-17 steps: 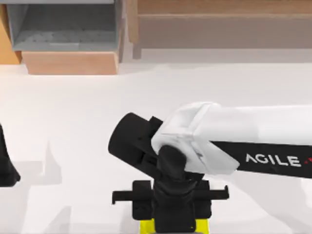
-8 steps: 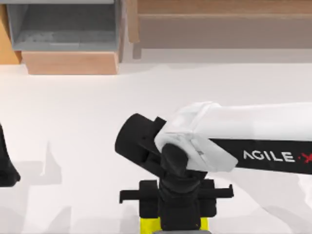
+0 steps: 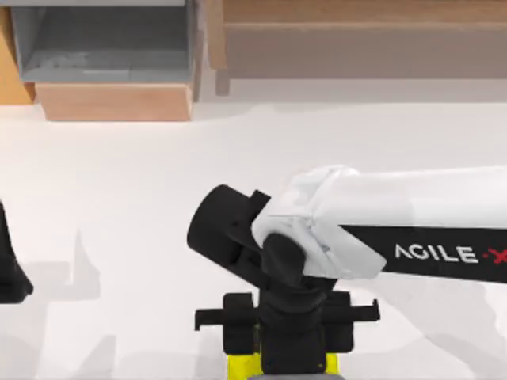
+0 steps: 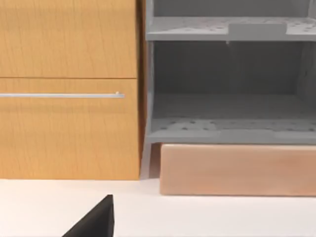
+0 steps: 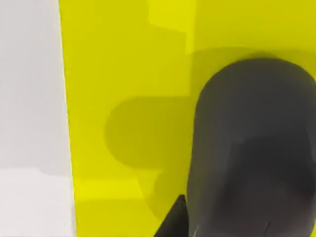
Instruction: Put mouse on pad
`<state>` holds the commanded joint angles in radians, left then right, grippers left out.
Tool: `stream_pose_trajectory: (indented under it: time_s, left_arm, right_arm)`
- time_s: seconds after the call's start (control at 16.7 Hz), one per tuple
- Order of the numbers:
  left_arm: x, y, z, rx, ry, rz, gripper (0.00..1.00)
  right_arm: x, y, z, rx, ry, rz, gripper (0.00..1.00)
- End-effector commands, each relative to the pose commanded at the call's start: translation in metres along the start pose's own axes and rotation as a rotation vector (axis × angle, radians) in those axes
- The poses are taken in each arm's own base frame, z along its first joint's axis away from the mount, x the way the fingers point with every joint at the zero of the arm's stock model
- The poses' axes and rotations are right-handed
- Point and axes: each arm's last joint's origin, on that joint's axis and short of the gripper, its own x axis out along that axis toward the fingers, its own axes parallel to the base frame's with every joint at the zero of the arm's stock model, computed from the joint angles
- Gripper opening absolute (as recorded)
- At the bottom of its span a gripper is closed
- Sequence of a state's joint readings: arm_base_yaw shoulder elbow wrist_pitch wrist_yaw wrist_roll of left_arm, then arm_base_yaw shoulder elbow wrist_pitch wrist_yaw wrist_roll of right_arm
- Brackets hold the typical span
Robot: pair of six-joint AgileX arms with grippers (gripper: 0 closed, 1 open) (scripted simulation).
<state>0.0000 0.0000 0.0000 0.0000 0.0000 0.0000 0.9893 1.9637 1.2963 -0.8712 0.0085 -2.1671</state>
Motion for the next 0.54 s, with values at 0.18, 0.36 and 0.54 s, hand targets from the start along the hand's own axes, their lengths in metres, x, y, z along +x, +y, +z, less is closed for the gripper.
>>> stream_pose_trajectory:
  time_s: [0.18, 0.36, 0.54]
  left_arm:
    - [0.0000, 0.0000, 0.0000, 0.000, 0.000, 0.000, 1.00]
    - [0.0000, 0.0000, 0.0000, 0.000, 0.000, 0.000, 1.00]
    - [0.0000, 0.0000, 0.0000, 0.000, 0.000, 0.000, 1.00]
  right_arm:
    - [0.0000, 0.0000, 0.0000, 0.000, 0.000, 0.000, 0.98]
    - [0.0000, 0.0000, 0.0000, 0.000, 0.000, 0.000, 1.00]
    - [0.0000, 0.0000, 0.0000, 0.000, 0.000, 0.000, 1.00]
